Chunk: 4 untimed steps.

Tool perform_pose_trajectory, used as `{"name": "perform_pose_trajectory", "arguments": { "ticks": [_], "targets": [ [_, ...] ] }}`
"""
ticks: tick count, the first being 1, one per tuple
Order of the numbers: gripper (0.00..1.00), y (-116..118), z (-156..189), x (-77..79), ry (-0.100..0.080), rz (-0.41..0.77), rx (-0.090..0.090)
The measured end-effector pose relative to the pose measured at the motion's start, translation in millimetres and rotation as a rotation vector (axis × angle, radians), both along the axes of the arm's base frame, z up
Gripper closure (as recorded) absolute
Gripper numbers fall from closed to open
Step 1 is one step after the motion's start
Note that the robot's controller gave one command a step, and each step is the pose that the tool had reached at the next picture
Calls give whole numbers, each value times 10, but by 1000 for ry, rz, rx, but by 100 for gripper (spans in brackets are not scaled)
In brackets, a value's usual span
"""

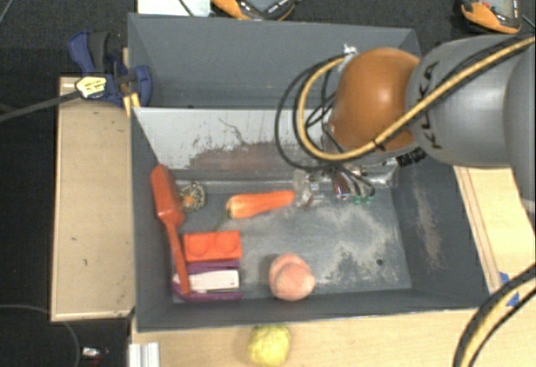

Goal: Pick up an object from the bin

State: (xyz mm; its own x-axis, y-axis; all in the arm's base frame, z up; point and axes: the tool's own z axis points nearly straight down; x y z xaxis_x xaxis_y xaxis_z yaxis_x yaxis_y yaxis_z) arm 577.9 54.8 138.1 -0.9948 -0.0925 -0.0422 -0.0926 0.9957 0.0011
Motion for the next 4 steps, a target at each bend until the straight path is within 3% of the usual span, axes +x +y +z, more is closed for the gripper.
{"name": "perform_pose_trajectory", "arguments": {
  "ticks": [1, 2, 3, 4],
  "targets": [
    [100, -47, -685, 46, 12, -95, 2],
    [100, 326, -581, 147, -6, 5, 2],
    [0, 90, -439, 132, -2, -71, 0],
    [0, 91, -439, 131, -2, -71, 0]
  ]
}}
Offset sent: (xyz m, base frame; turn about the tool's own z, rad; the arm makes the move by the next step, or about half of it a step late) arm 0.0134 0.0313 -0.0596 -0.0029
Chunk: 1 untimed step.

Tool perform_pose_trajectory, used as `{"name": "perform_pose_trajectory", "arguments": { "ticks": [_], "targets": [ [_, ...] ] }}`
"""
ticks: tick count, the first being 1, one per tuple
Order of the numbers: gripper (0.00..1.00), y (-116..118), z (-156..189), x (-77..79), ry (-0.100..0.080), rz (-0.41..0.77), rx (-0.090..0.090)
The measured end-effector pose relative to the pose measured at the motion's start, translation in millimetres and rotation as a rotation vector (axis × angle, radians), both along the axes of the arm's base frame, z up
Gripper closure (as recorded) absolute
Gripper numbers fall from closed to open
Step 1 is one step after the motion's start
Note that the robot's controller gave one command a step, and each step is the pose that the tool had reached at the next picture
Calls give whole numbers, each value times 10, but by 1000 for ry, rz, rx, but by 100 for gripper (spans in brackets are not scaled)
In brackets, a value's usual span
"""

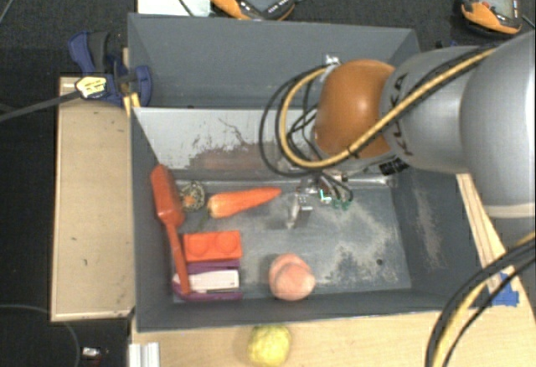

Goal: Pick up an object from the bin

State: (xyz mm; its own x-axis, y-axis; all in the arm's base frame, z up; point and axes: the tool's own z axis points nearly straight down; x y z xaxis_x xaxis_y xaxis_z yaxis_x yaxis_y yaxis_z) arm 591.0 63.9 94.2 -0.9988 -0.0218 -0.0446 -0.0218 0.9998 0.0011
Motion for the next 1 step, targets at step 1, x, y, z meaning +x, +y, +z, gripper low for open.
{"name": "perform_pose_trajectory", "arguments": {
  "ticks": [1],
  "targets": [
    [0, 0, 0, 0, 0, 0, 0]
  ]
}}
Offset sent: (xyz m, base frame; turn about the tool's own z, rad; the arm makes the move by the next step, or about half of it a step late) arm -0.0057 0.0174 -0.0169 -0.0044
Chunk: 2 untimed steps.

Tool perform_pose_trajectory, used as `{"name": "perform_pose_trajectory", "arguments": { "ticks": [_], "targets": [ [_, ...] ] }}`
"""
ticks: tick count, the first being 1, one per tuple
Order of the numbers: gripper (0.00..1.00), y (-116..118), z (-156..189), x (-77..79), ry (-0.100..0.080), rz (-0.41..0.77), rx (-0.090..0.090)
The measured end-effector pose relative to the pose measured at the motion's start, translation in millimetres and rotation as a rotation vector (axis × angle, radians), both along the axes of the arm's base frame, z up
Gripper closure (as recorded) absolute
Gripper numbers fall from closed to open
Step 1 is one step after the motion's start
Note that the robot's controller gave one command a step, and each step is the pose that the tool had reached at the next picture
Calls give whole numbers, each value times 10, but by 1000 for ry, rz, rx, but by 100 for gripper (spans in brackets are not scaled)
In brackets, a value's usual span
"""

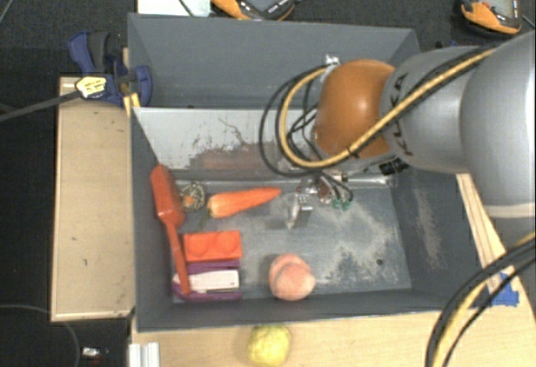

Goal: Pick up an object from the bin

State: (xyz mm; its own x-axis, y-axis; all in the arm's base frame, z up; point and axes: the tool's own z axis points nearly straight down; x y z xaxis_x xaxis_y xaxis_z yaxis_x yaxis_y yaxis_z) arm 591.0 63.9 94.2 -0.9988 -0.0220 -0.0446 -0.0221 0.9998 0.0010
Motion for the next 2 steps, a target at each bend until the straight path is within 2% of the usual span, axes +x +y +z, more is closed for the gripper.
{"name": "perform_pose_trajectory", "arguments": {
  "ticks": [1, 2],
  "targets": [
    [0, 185, -169, -55, -1, 8, 1],
    [0, 176, -162, -49, -2, 8, 0]
  ]
}}
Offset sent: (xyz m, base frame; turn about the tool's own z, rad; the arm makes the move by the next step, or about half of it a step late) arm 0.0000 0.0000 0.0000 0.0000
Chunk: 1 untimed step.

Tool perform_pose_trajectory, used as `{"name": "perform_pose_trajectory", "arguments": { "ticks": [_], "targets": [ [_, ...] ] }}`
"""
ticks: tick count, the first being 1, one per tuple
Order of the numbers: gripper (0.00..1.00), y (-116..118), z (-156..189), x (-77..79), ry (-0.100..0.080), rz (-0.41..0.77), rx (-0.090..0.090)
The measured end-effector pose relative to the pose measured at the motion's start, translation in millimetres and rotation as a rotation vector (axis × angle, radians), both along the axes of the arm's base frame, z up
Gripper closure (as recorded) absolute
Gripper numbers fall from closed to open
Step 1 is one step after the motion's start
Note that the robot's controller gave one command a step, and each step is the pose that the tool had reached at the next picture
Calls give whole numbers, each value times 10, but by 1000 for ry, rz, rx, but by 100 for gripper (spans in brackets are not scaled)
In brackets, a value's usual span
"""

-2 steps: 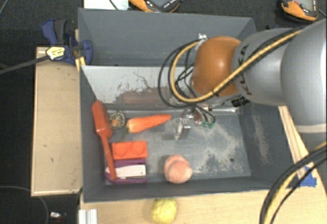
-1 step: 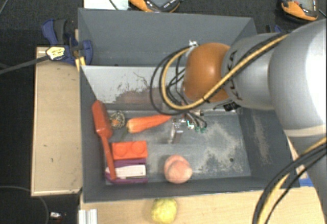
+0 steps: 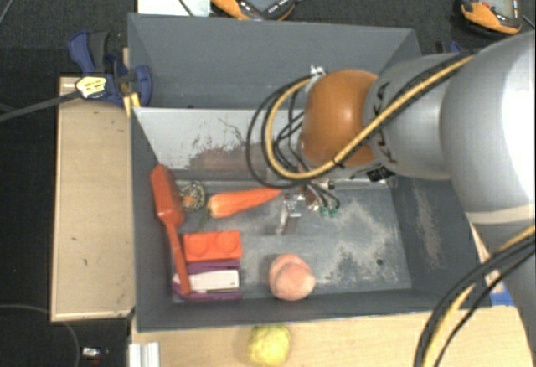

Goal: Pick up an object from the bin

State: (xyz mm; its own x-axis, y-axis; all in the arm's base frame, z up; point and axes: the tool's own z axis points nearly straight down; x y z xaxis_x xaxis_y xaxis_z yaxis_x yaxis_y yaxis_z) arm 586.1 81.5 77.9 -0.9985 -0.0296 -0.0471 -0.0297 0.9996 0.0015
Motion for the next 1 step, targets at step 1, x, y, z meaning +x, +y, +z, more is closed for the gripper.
{"name": "perform_pose_trajectory", "arguments": {
  "ticks": [1],
  "targets": [
    [100, -88, 13, 42, -4, -19, 2]
  ]
}}
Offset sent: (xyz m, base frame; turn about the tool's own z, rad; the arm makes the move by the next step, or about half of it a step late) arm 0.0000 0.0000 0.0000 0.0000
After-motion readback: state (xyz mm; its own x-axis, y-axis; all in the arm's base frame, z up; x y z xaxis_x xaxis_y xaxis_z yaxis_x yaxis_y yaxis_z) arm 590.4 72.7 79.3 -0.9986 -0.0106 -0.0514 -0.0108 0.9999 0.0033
